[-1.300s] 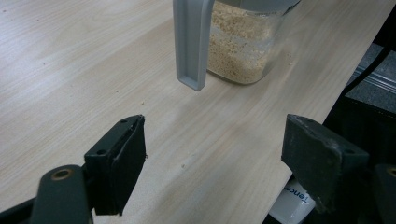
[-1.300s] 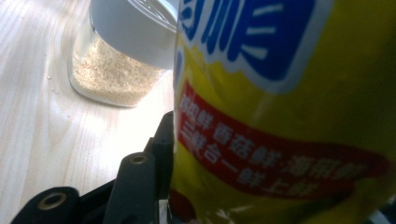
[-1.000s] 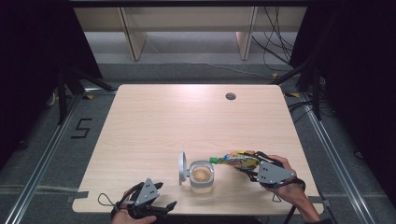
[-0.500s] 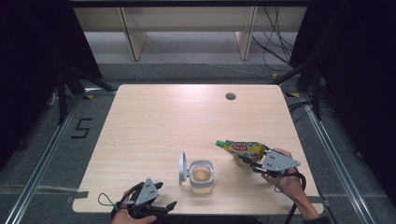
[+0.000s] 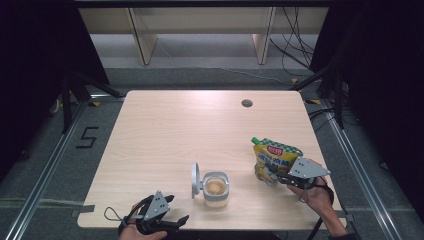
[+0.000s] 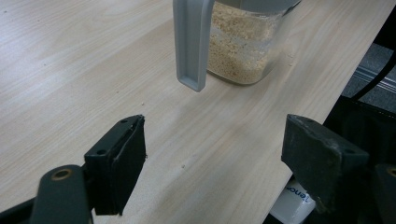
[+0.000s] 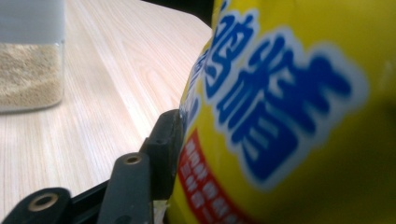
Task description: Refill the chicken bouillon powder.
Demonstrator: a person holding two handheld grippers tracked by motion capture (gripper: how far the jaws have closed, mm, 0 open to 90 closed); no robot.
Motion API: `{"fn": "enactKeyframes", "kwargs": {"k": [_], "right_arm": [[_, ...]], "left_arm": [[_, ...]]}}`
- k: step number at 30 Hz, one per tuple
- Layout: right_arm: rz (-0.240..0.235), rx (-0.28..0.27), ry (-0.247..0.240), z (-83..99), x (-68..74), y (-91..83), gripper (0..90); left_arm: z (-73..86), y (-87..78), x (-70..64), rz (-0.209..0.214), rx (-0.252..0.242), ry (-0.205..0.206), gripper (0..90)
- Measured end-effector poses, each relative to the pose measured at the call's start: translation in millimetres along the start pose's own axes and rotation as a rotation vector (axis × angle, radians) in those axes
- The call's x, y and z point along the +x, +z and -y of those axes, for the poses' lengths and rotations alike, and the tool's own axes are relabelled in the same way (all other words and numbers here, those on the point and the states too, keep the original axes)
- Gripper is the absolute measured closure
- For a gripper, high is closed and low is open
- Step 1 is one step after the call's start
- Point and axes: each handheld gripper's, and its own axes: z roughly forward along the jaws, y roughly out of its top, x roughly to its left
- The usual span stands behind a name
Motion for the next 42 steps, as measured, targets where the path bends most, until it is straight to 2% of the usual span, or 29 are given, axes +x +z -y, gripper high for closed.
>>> {"fn": "enactKeyframes", "kwargs": {"k": [2, 3, 4, 5, 6, 7, 8, 9, 10, 12, 13, 14, 15, 18, 20, 23, 24, 25, 26, 27, 30, 31, 32, 34, 35, 38, 39, 40, 42], "right_arm": [[0.015, -0.002, 0.011, 2.5, -0.6, -3.2, 52.7], [0.006, 0.004, -0.006, 2.1, -1.9, -3.8, 52.6], [0.013, 0.003, -0.005, 1.7, -0.1, -3.0, 52.5], [0.013, 0.004, -0.016, 0.6, 0.0, -2.9, 52.3], [0.014, 0.008, -0.007, -0.1, 1.9, -2.6, 52.1], [0.023, 0.005, -0.042, -0.7, 0.1, -3.6, 51.7], [0.01, 0.016, -0.026, -0.6, 0.7, -3.7, 51.0], [0.037, 0.002, -0.027, 0.1, 0.5, -3.2, 50.4], [0.025, 0.018, -0.008, 0.0, 0.4, -5.2, 49.6], [0.029, 0.011, -0.014, 0.1, -1.1, -7.9, 47.6], [0.043, 0.011, 0.018, 0.7, 0.8, -9.9, 46.9], [0.039, 0.018, 0.011, 0.9, -0.6, -12.2, 46.4], [0.043, 0.022, 0.031, 1.2, 0.4, -14.4, 45.9], [0.069, 0.003, 0.032, 0.0, 2.2, -20.9, 41.8], [0.061, 0.0, 0.041, -1.0, 3.4, -24.3, 39.8], [0.088, 0.016, 0.048, -1.3, 5.9, -28.4, 37.6], [0.08, 0.026, 0.067, -1.2, 6.5, -29.8, 37.1], [0.093, 0.022, 0.086, -0.8, 7.2, -30.9, 36.7], [0.103, 0.028, 0.105, -0.4, 8.0, -34.0, 36.5], [0.105, 0.039, 0.109, -0.2, 7.3, -36.3, 36.0], [0.119, 0.075, 0.209, 2.8, 12.2, -44.1, 34.4], [0.123, 0.081, 0.181, 3.7, 10.9, -46.3, 34.1], [0.12, 0.095, 0.236, 4.3, 14.7, -48.9, 33.3], [0.125, 0.121, 0.27, 4.6, 19.9, -53.8, 33.0], [0.139, 0.132, 0.294, 4.4, 24.0, -54.9, 32.0], [0.128, 0.172, 0.309, 4.9, 29.3, -58.7, 31.4], [0.128, 0.182, 0.325, 4.4, 31.9, -59.5, 31.4], [0.138, 0.204, 0.296, 4.8, 31.9, -60.4, 31.4], [0.148, 0.221, 0.322, 3.9, 36.1, -62.0, 31.4]], "left_arm": [[0.1, 0.3, -1.7, 0.007, -0.006, -0.015, 21.4], [0.1, 0.1, -1.3, 0.003, -0.001, -0.008, 21.4], [0.4, 2.0, -3.1, 0.008, -0.028, -0.033, 21.4], [0.4, 1.8, -2.9, 0.008, -0.026, -0.03, 21.4], [0.0, -0.3, -0.9, 0.007, 0.002, -0.005, 21.4], [0.0, -0.3, -1.0, 0.006, 0.002, -0.008, 21.4], [0.1, 0.2, -1.5, 0.005, -0.007, -0.017, 21.4], [0.0, -0.7, -0.3, 0.0, 0.009, -0.001, 21.4], [0.4, 0.0, -0.5, 0.0, -0.001, -0.002, 21.4], [0.2, -0.9, 0.2, -0.004, 0.012, 0.005, 21.4], [0.1, -0.7, -0.1, -0.004, 0.007, 0.003, 21.4], [0.2, -1.0, 0.4, -0.006, 0.011, 0.007, 21.4], [0.1, -1.1, 0.5, -0.007, 0.012, 0.009, 21.4], [0.3, -0.5, -0.3, -0.004, 0.003, -0.004, 21.4], [0.6, 0.7, 0.0, 0.002, -0.001, -0.002, 21.4], [0.5, 0.1, -0.3, -0.001, 0.003, -0.006, 21.4], [0.4, -0.5, -0.5, -0.002, 0.0, -0.011, 21.4], [-0.1, -0.1, 1.2, -0.001, -0.015, 0.004, 21.4], [-0.3, -1.2, 2.2, -0.002, -0.003, 0.014, 21.4], [0.4, -1.7, 1.6, 0.001, 0.005, -0.005, 21.4], [0.3, -1.7, 2.1, 0.005, 0.011, -0.008, 21.4], [0.5, -1.2, 1.6, 0.002, 0.002, -0.01, 21.4], [0.4, -1.5, 1.4, -0.001, 0.003, -0.006, 21.4], [0.8, -0.7, 2.3, -0.014, 0.006, 0.001, 21.4], [0.8, -0.7, 1.4, -0.009, 0.002, -0.011, 21.4], [0.7, -1.2, 3.7, -0.011, 0.009, 0.009, 21.4], [0.9, -1.3, 3.3, -0.015, 0.009, -0.001, 21.4], [0.9, -1.4, 3.4, -0.015, 0.009, -0.002, 21.4], [1.1, 0.2, 2.4, -0.011, -0.011, -0.017, 21.4]]}}
